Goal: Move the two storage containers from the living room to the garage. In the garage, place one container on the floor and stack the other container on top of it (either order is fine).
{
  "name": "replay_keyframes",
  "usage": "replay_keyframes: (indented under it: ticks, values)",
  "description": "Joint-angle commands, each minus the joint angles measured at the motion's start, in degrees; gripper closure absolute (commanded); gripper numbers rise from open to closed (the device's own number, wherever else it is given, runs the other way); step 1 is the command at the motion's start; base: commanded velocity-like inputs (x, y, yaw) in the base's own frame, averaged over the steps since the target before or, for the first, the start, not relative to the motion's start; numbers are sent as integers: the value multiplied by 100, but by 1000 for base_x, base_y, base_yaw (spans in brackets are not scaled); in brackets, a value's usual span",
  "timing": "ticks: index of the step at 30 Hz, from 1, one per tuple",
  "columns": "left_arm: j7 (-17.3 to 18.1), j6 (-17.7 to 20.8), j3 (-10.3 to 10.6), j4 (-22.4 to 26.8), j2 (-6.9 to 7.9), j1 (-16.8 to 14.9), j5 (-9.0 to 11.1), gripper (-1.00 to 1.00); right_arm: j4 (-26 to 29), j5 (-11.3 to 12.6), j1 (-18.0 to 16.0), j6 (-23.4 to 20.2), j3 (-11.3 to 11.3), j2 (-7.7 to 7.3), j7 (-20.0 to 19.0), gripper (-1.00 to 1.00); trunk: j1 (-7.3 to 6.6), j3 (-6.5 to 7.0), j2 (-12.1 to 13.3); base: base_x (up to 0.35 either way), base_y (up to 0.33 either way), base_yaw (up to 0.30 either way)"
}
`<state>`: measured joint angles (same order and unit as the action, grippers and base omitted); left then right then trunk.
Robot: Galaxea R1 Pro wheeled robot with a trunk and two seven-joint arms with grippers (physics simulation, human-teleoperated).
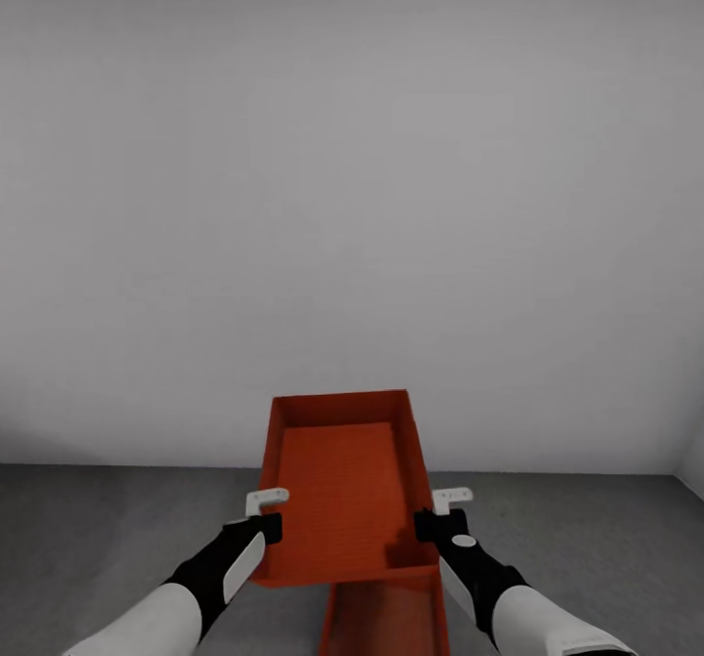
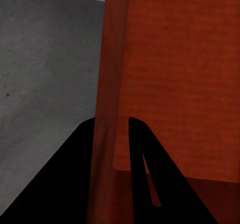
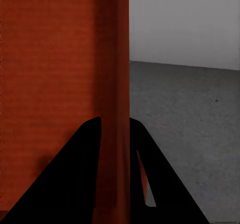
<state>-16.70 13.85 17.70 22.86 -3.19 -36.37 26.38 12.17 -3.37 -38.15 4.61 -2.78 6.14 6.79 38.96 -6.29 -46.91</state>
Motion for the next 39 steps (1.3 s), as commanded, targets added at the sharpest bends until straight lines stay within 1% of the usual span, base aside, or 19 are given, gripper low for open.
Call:
replay_keyframes:
  ticks: [1,2,3,5,8,12,15,17,24,25,34,39]
  values:
    - [-52,56,15,29,25,-11,15,100,-12,-19,-2,6,5,-34,18,100,1,-9,-8,0,0,0]
    - [-49,85,37,28,33,-11,8,100,-12,-21,-4,9,28,-30,14,100,1,-9,-8,0,0,0]
    - [-48,113,17,27,36,-11,-50,100,-12,-23,-5,8,38,-33,13,100,1,-9,-8,0,0,0]
    - [-45,136,-97,26,5,-11,-209,100,-12,-25,-4,6,51,-45,8,100,1,-9,-8,0,0,0]
    - [-47,143,-212,31,-21,-11,-315,100,-11,-24,-4,0,49,-47,13,100,1,-9,-8,0,0,0]
    - [-47,144,-195,37,-6,-11,-272,100,-8,-19,-1,-4,39,-35,46,100,1,-9,-8,0,0,-144]
    - [-50,142,-96,42,38,-11,-148,100,-11,-17,-1,-4,10,-11,84,100,1,-9,-8,0,0,-225]
    - [-51,140,-17,43,38,-11,-63,100,-11,-16,-2,-4,-11,-2,100,100,1,-9,-8,0,0,-239]
    - [-52,135,9,65,43,-11,-50,100,-7,-13,-3,-4,-28,-5,113,100,1,-9,-8,0,0,-244]
    - [-52,135,-443,66,44,-11,-537,100,-9,-15,-4,-4,172,-78,113,100,1,-9,-8,0,0,-245]
    - [-59,135,-443,73,38,-11,-537,100,-12,-15,-1,-4,172,-78,113,100,1,-9,-8,0,0,-243]
    - [-61,135,-443,72,38,-11,-537,100,-13,-15,0,1,172,-78,113,100,1,-9,-8,0,0,-64]
